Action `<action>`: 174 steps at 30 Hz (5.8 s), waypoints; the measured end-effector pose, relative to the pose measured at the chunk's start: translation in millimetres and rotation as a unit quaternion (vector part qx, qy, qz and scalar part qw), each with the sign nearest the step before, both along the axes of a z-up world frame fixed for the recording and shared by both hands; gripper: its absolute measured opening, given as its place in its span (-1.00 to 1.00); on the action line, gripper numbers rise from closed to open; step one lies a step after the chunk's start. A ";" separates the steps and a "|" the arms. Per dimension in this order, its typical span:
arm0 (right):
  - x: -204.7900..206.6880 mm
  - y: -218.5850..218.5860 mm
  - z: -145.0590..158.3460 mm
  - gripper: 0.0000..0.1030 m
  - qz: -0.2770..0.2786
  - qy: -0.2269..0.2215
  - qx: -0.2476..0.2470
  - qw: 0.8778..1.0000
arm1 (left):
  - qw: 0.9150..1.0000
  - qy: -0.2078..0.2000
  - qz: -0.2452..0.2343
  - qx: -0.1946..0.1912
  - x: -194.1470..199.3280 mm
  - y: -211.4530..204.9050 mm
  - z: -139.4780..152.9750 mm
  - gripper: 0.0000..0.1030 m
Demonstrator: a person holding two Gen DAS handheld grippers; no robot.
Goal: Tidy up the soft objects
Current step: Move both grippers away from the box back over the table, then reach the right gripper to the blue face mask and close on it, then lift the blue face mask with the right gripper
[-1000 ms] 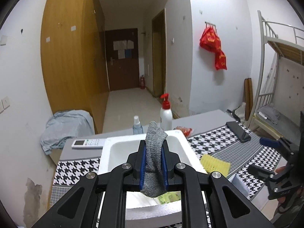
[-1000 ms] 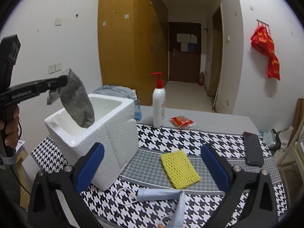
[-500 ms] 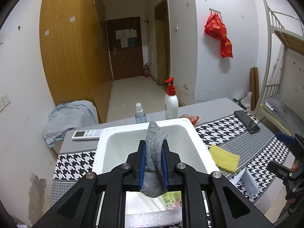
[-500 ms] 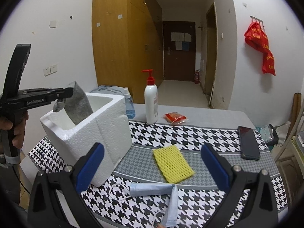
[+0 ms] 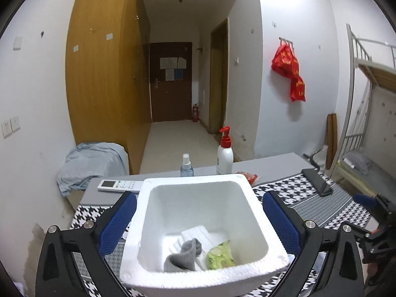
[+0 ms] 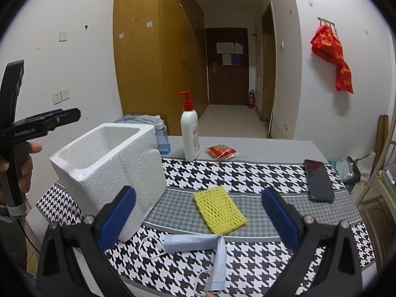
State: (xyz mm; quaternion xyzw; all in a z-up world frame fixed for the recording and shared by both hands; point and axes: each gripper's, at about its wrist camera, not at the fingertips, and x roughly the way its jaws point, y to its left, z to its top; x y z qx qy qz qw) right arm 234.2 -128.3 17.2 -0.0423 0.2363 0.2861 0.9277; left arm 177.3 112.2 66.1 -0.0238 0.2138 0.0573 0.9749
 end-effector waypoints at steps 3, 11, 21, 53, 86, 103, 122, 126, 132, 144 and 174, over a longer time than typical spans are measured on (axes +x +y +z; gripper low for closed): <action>-3.4 -0.5 1.4 0.99 0.001 -0.003 0.003 1.000 | 1.000 -0.007 0.006 -0.008 -11.1 0.3 0.8 0.98; -19.2 -7.3 12.1 0.99 -0.003 -0.019 0.013 1.000 | 0.999 -0.052 -0.004 0.005 -49.9 -13.8 18.1 0.98; -43.9 -18.5 23.9 0.99 -0.004 -0.042 0.020 0.999 | 0.996 -0.085 -0.008 0.003 -78.4 -29.0 23.4 0.98; -92.1 -31.7 0.8 0.99 -0.034 -0.077 0.003 0.996 | 0.987 -0.139 -0.073 0.039 -113.3 -82.3 -35.3 0.98; -42.1 -55.3 -73.9 0.99 -0.039 0.016 -0.007 0.999 | 0.988 -0.028 -0.148 0.014 -65.3 -133.9 -114.7 0.98; -7.1 -46.9 -101.0 0.75 -0.017 0.058 -0.025 0.998 | 0.987 0.016 -0.160 0.004 -37.5 -135.8 -132.0 0.98; 17.3 -26.9 -124.2 -0.18 0.007 0.118 -0.050 0.992 | 0.986 0.023 -0.164 0.005 -27.6 -142.2 -133.0 0.98; 18.8 -25.8 -127.2 -0.20 0.008 0.126 -0.052 0.991 | 0.986 0.024 -0.163 0.007 -26.2 -144.3 -132.8 0.98; 18.0 -26.6 -125.9 -0.27 0.000 0.115 -0.056 0.992 | 0.987 0.025 -0.161 0.006 -25.9 -144.9 -133.3 0.98; 22.5 -28.4 -129.2 -0.60 0.009 0.133 -0.043 0.990 | 0.986 0.026 -0.163 0.007 -25.7 -147.2 -133.2 0.98; 17.1 -65.7 -106.2 -0.71 -0.025 0.107 0.008 0.994 | 0.985 0.032 -0.168 0.015 -18.1 -163.1 -124.3 0.98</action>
